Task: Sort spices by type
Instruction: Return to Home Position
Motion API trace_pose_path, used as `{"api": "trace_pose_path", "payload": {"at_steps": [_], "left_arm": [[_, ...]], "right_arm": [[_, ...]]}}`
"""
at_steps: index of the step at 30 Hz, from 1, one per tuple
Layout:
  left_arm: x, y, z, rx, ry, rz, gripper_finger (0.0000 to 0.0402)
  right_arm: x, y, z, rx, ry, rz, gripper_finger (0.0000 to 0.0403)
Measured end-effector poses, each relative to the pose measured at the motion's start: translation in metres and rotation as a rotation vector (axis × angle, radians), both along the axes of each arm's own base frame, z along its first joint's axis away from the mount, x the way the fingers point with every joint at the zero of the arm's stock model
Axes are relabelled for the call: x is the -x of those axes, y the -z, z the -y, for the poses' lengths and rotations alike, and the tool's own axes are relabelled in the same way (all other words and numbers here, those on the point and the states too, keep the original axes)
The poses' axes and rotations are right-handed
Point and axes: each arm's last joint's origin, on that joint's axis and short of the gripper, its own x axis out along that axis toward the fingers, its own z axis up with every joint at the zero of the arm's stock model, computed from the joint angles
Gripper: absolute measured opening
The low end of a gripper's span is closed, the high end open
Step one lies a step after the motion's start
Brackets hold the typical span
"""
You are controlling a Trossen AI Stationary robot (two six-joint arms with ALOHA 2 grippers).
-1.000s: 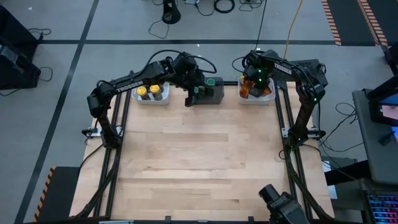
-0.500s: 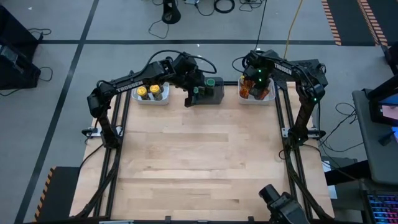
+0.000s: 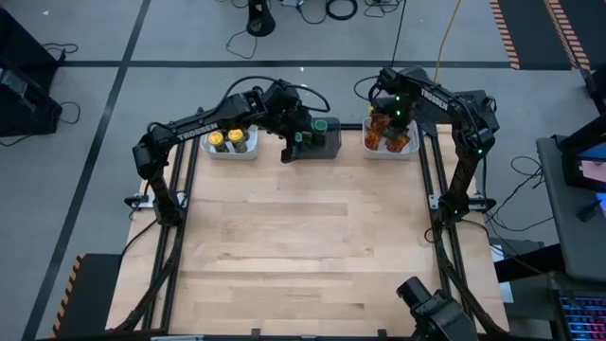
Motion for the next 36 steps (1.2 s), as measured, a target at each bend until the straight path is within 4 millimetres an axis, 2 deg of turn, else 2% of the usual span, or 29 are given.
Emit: {"api": "trace_pose_path", "payload": {"at_steps": [8,12,17,27,31,36], "left_arm": [[0.0,0.0,0.0,-0.001,0.0,0.004,0.0277],[-0.002,-0.002,-0.001,-0.014,0.001,0.032,0.0277],[-0.005,-0.005,-0.002,-0.032,0.0,0.07,0.0277],[-0.007,-0.008,-0.004,-0.023,-0.081,0.099,0.0277],[0.007,-0.008,0.002,-0.017,-0.11,0.137,0.0277],[0.047,-0.02,0.02,-0.021,-0.175,0.298,0.0276]], "right_arm": [[-0.004,-0.049,0.003,0.064,0.035,0.056,0.0142],[-0.013,-0.07,-0.002,0.07,0.011,0.186,0.0142],[-0.028,-0.093,-0.023,0.085,-0.101,0.366,0.0142],[-0.052,-0.138,-0.085,0.163,-0.427,0.75,0.0142],[-0.052,-0.142,-0.108,0.209,-0.543,0.884,0.0141],[-0.048,-0.133,-0.13,0.308,-0.621,1.041,0.0141]]}}
